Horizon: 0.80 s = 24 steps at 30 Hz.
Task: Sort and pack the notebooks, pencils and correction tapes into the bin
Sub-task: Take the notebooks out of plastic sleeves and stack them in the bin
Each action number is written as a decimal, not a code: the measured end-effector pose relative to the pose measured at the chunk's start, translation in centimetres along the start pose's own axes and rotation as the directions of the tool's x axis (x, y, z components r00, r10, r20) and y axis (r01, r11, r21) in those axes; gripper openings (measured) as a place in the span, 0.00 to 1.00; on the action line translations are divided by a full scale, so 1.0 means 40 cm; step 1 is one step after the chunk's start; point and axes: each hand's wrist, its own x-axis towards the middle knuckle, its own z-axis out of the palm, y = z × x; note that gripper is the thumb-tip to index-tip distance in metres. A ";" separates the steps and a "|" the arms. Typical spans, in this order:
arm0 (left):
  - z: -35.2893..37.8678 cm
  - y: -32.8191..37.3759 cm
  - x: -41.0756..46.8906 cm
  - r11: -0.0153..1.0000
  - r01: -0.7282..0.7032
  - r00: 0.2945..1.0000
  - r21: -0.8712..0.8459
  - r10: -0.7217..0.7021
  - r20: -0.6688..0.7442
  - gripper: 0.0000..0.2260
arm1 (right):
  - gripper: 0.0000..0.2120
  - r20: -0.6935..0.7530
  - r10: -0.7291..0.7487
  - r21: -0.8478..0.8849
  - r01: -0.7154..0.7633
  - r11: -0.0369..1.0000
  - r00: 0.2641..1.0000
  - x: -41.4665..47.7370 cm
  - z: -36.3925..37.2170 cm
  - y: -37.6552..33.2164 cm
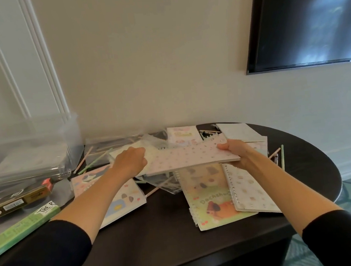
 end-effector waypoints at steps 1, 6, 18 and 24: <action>-0.005 0.000 -0.001 1.000 0.014 1.000 0.012 -0.014 0.019 0.06 | 0.14 -0.028 -0.022 0.005 0.022 1.000 0.999 0.000 0.015 0.000; -0.027 0.023 -0.007 0.996 0.033 0.985 0.083 -0.047 0.168 0.03 | 0.16 -0.201 -0.185 -0.037 0.181 0.983 0.962 0.016 0.081 0.028; -0.044 0.052 0.012 0.990 -0.117 0.937 0.073 0.086 0.337 0.10 | 0.21 0.134 0.017 0.276 -0.053 0.960 0.991 0.011 0.260 0.138; -0.015 0.051 0.014 0.998 -0.037 0.950 0.050 0.020 0.311 0.17 | 0.18 0.168 0.228 0.227 -0.263 0.938 0.959 0.044 0.226 0.142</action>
